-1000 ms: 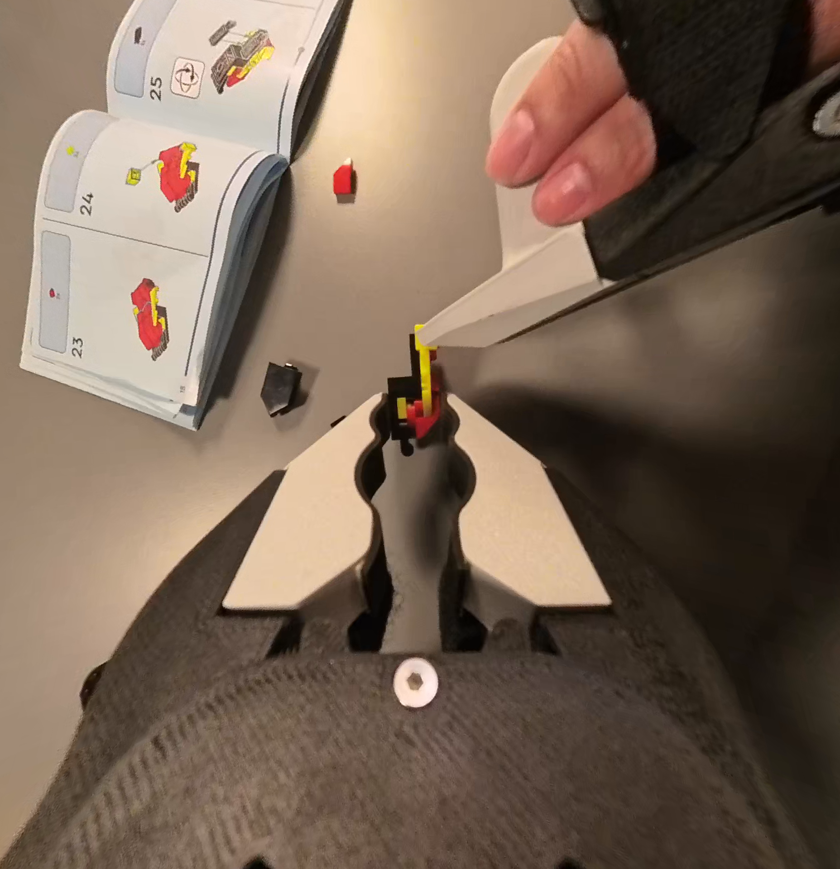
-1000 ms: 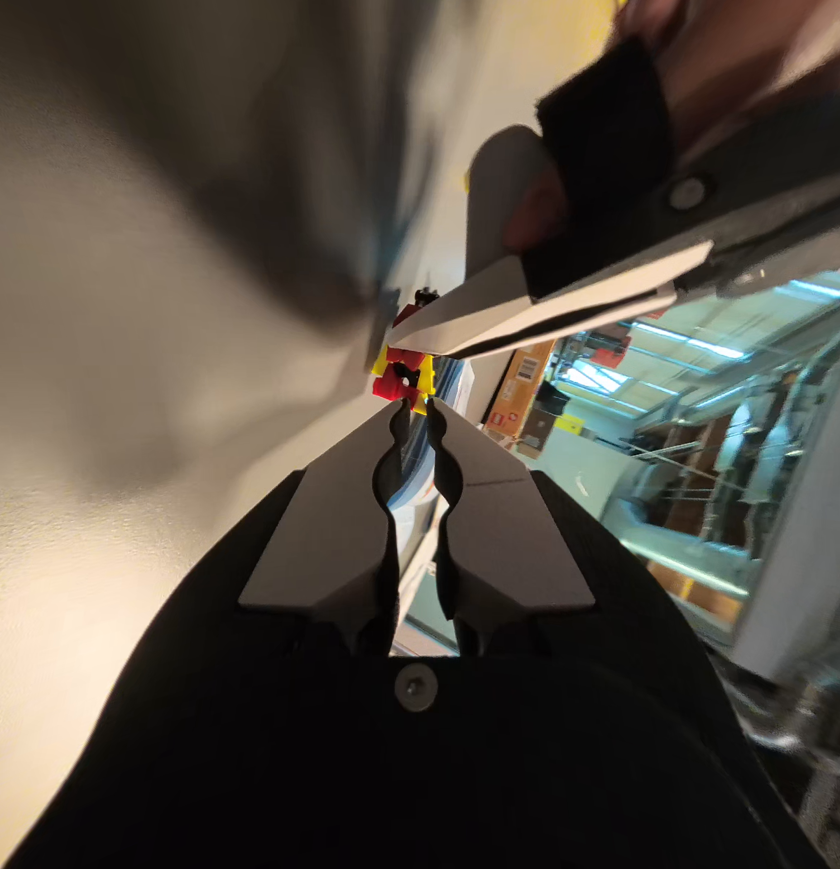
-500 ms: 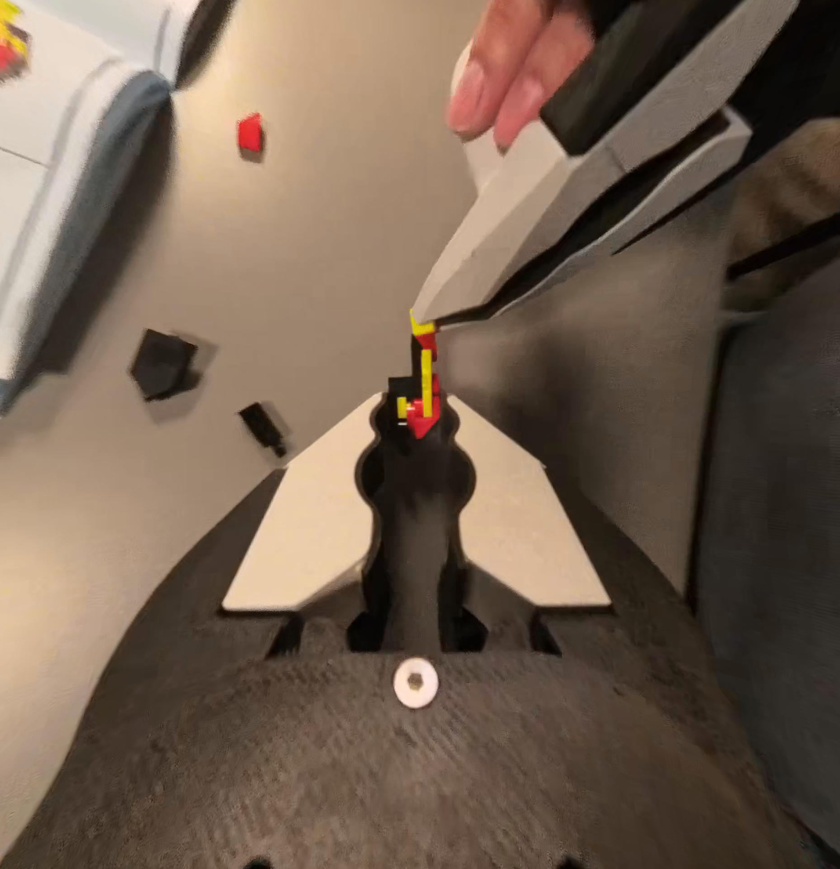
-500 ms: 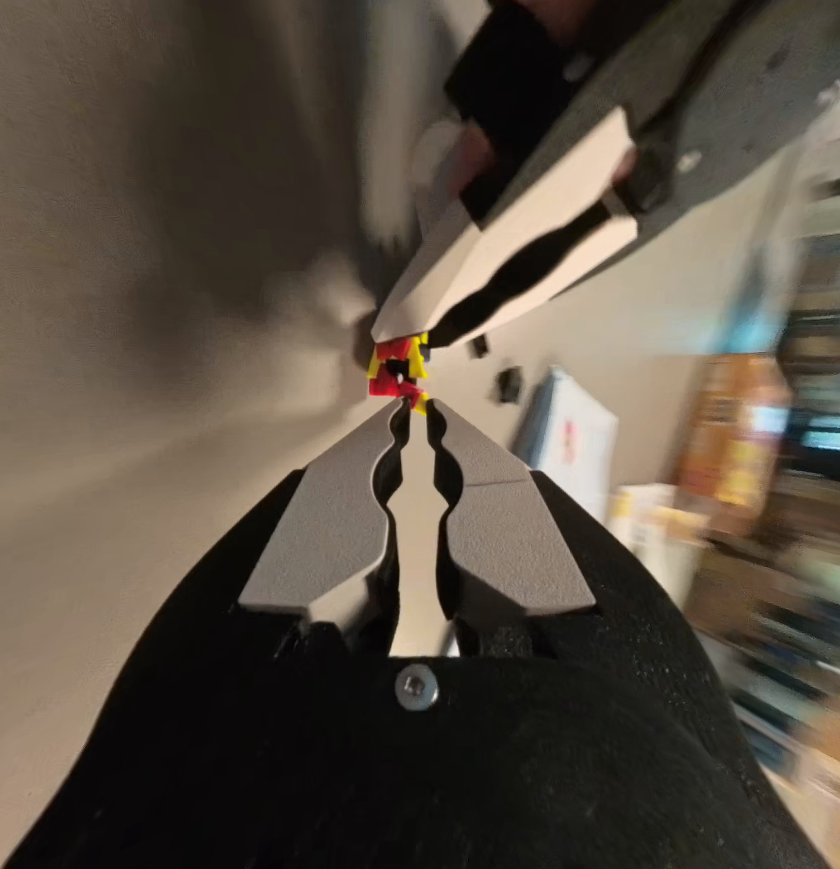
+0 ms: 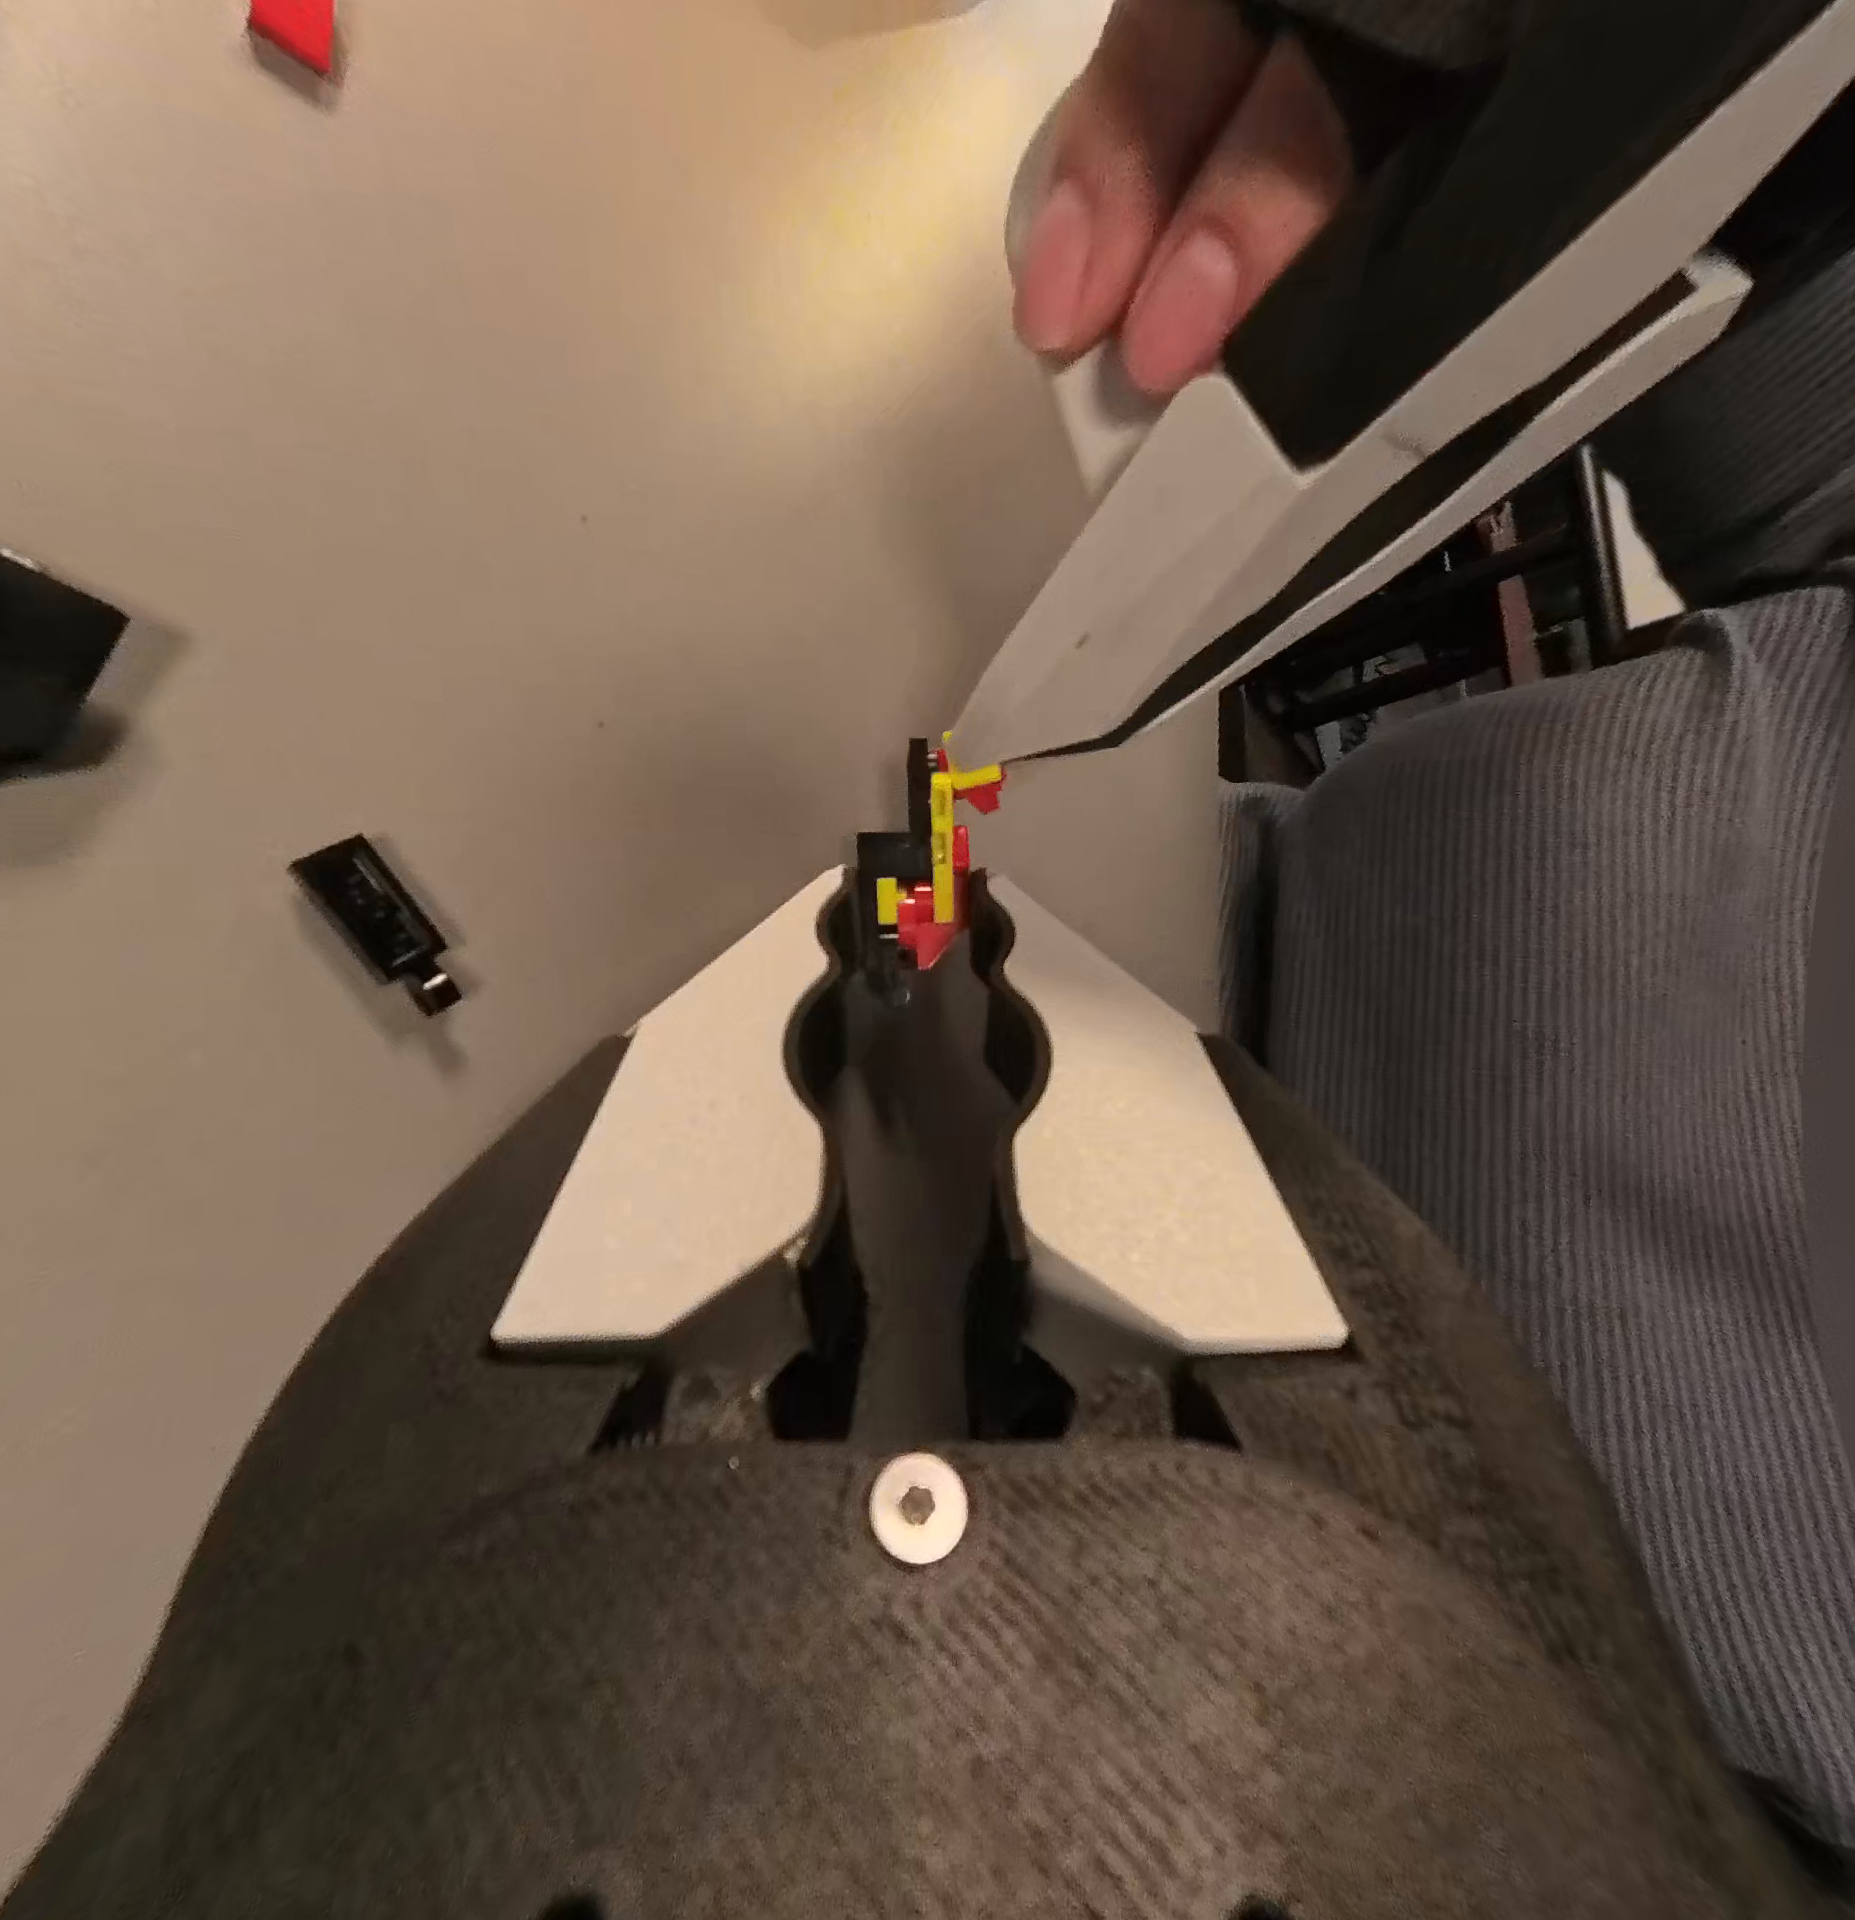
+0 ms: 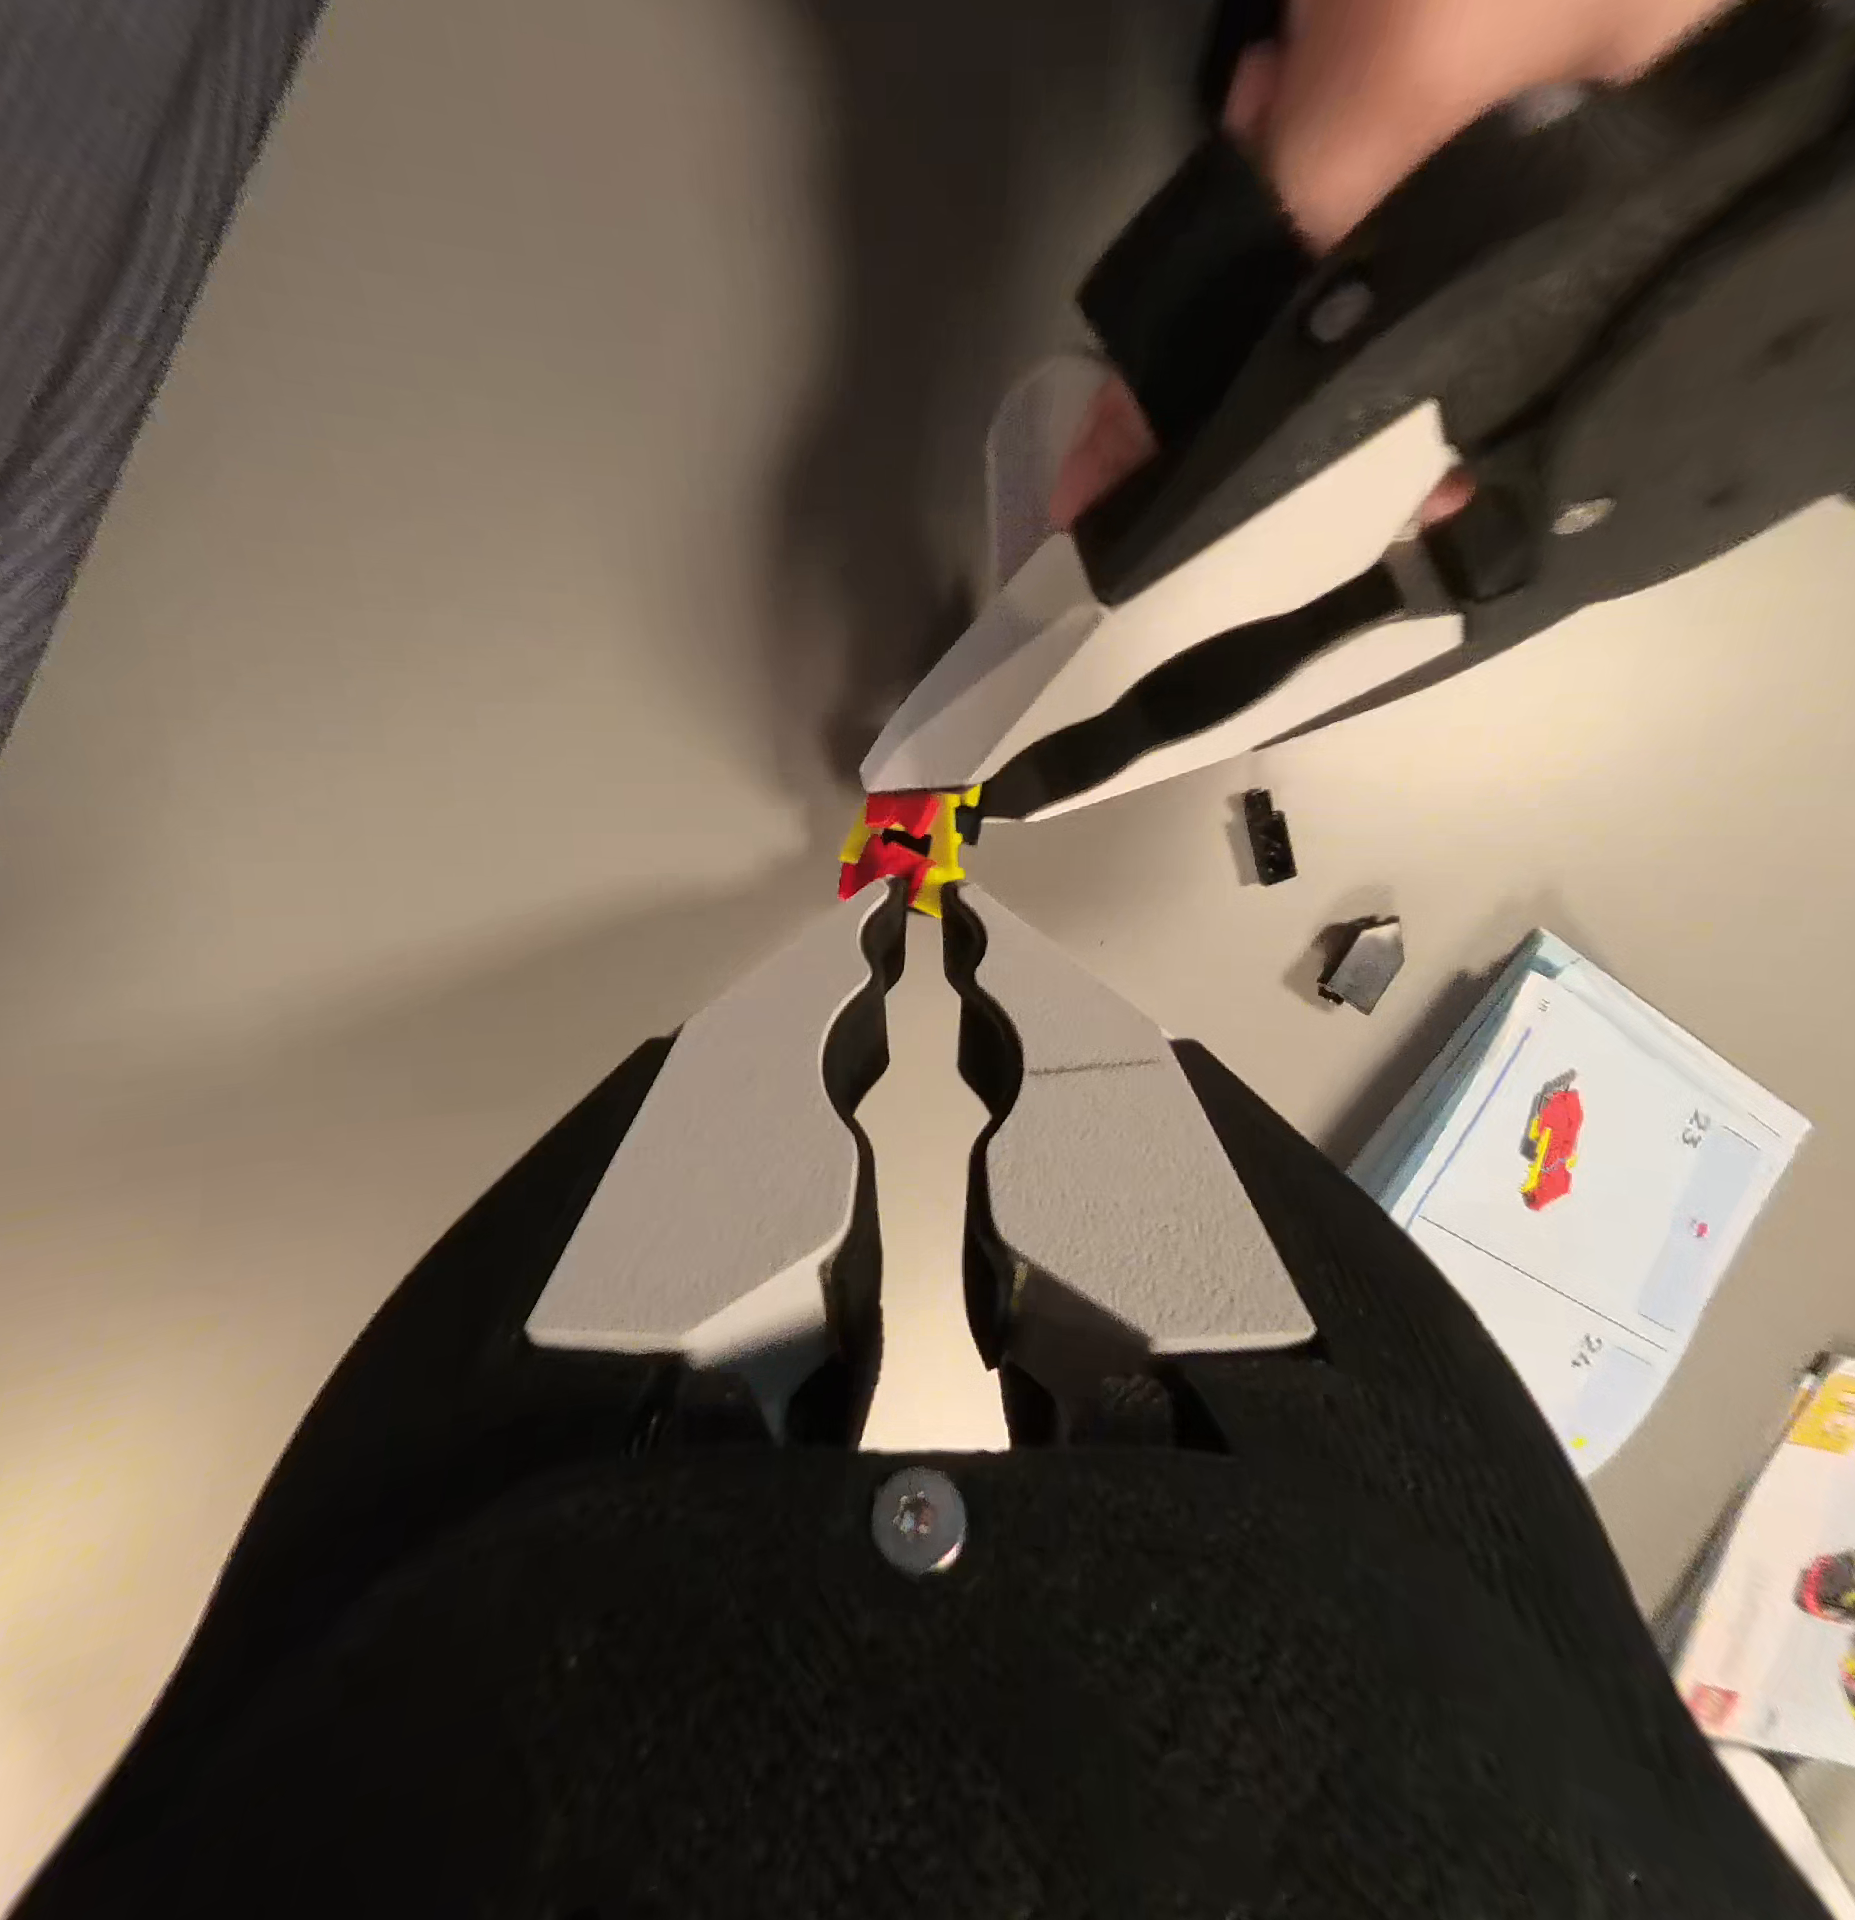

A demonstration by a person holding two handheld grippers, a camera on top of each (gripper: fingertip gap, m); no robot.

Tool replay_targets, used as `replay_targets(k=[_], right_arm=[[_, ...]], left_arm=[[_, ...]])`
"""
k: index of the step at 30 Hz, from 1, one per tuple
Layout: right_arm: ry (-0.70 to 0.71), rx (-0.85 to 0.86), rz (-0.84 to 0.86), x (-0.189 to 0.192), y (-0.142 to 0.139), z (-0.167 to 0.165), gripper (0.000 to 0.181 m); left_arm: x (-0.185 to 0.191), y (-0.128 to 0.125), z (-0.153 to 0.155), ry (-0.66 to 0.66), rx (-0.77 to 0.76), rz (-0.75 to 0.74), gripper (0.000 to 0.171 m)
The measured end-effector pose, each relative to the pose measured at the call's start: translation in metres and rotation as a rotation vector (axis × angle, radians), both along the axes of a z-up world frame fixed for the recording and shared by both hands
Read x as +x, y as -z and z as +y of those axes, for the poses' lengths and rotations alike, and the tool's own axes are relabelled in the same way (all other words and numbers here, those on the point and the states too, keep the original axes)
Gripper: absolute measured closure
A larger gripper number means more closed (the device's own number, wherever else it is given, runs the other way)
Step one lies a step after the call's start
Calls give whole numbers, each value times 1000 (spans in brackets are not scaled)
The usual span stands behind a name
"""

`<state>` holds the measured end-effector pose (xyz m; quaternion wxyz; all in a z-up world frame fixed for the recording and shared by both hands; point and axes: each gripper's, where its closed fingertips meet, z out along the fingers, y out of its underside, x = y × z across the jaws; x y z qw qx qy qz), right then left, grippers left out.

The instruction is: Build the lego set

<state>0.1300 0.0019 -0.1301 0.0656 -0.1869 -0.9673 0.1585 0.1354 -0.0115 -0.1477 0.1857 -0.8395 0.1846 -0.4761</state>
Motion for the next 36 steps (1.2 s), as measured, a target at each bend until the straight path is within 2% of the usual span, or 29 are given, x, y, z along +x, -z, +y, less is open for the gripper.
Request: replay_targets(k=[5, 14, 23, 32, 36], right_arm=[[-35, 107, 29, -2, 1, 8, 177], [-35, 95, 81, 3, 3, 3, 177], [-62, 180, 175, 3, 3, 0, 176], [-3, 137, 243, 2, 0, 1, 165], [147, -26, 257, 5, -11, 1, 155]], left_arm=[[0, -1, -1, 1, 0, -15, 152], [1, 1, -1, 8, 20, 8, 153], [2, 1, -1, 11, 30, 15, 152], [2, 1, -1, 13, 41, 22, 152], [2, 2, -1, 14, 47, 26, 152]])
